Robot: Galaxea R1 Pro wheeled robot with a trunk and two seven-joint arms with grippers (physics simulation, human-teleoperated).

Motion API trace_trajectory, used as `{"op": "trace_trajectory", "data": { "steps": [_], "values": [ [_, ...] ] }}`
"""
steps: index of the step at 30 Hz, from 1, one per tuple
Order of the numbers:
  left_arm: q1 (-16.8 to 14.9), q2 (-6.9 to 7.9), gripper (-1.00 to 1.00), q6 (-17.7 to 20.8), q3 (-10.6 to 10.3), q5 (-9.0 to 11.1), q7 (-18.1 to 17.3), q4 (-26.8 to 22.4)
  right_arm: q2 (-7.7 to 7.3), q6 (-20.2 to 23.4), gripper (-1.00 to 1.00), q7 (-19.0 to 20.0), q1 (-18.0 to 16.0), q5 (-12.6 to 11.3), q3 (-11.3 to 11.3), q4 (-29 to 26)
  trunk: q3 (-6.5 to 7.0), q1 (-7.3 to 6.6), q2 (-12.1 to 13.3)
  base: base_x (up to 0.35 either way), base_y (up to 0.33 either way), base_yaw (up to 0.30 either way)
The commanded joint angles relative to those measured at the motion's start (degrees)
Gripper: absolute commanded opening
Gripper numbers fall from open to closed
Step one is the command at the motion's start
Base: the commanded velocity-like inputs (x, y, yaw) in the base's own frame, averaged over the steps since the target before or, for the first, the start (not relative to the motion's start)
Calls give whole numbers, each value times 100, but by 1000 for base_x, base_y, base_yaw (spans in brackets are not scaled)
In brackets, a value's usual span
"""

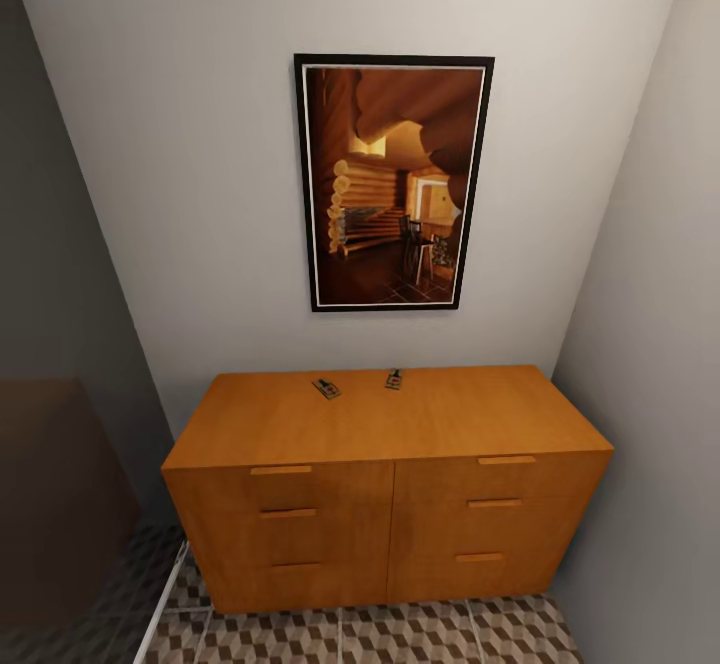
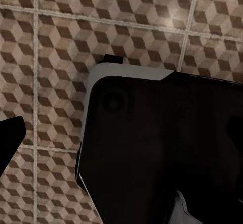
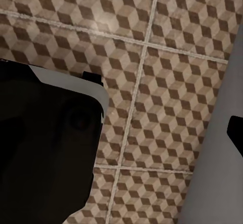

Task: Take the four mousetraps from the cabinet in the bathroom and place them on the bathroom floor. Make sure all four end up on the same floor surface, and ensure that at least two of them are either under or directly next to the same bathroom sink.

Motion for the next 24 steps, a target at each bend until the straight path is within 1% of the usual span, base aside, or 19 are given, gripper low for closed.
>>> {"op": "trace_trajectory", "data": {
  "steps": [1,24],
  "values": [
    [-4,0,100,-5,-35,43,7,1,0,-22,100,-27,-9,54,-48,18,-13,4,-13,0,0,0],
    [-4,0,100,-1,-35,48,1,1,0,-23,100,-28,-10,56,-48,18,-13,4,-13,0,0,0]
  ]
}}
